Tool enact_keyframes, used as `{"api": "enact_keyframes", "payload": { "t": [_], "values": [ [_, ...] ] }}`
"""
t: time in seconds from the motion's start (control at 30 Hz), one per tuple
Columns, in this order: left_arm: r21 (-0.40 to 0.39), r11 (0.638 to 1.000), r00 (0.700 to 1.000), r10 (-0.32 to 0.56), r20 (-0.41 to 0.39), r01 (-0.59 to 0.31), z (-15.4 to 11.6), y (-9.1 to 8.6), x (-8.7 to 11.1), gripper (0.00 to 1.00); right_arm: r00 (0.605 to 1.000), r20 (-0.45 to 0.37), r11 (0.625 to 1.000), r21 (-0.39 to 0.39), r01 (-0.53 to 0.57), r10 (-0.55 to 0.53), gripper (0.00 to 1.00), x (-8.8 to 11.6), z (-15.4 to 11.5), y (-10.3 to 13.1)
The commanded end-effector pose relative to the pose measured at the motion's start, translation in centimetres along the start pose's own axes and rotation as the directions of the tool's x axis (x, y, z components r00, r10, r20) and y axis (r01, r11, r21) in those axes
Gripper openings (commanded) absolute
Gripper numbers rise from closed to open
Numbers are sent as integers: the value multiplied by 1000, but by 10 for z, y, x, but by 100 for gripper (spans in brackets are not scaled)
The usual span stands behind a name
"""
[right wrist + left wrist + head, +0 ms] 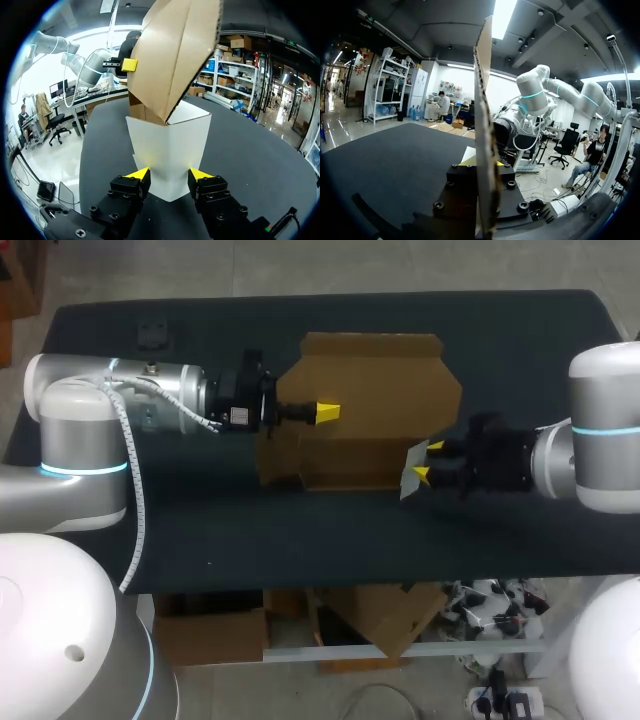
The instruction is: Assemble the packaging by folding the flat box into shape, placing the metal phone stand inside, and closing the box properly
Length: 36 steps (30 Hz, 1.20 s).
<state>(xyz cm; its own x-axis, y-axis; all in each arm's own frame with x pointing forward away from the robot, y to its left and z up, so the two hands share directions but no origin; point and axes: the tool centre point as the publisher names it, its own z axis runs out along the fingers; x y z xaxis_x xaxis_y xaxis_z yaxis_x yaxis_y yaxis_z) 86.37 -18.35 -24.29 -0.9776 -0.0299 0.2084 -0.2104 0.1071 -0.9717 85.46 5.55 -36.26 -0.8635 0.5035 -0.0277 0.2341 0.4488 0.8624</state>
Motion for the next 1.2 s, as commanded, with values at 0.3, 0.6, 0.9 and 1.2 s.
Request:
{"api": "enact_keyframes", "payload": {
  "t": [0.3, 0.6, 0.9, 1.2],
  "values": [
    [0, 1000, 1000, 1, -1, -1, 0, 5, -1, 0, 998, 61, 1000, -22, -22, 24, 51, 7, 8, 1],
    [0, 1000, 1000, 1, -1, -1, 0, 5, -1, 0, 992, 117, 998, -38, -47, 51, 50, 6, 11, 4],
    [0, 1000, 1000, 1, -1, -1, 0, 5, -1, 0, 984, 161, 997, -41, -69, 75, 49, 3, 16, 6],
    [0, 1000, 1000, 1, -1, -1, 0, 5, -1, 0, 971, 215, 994, -51, -98, 107, 50, 2, 21, 6]
  ]
}}
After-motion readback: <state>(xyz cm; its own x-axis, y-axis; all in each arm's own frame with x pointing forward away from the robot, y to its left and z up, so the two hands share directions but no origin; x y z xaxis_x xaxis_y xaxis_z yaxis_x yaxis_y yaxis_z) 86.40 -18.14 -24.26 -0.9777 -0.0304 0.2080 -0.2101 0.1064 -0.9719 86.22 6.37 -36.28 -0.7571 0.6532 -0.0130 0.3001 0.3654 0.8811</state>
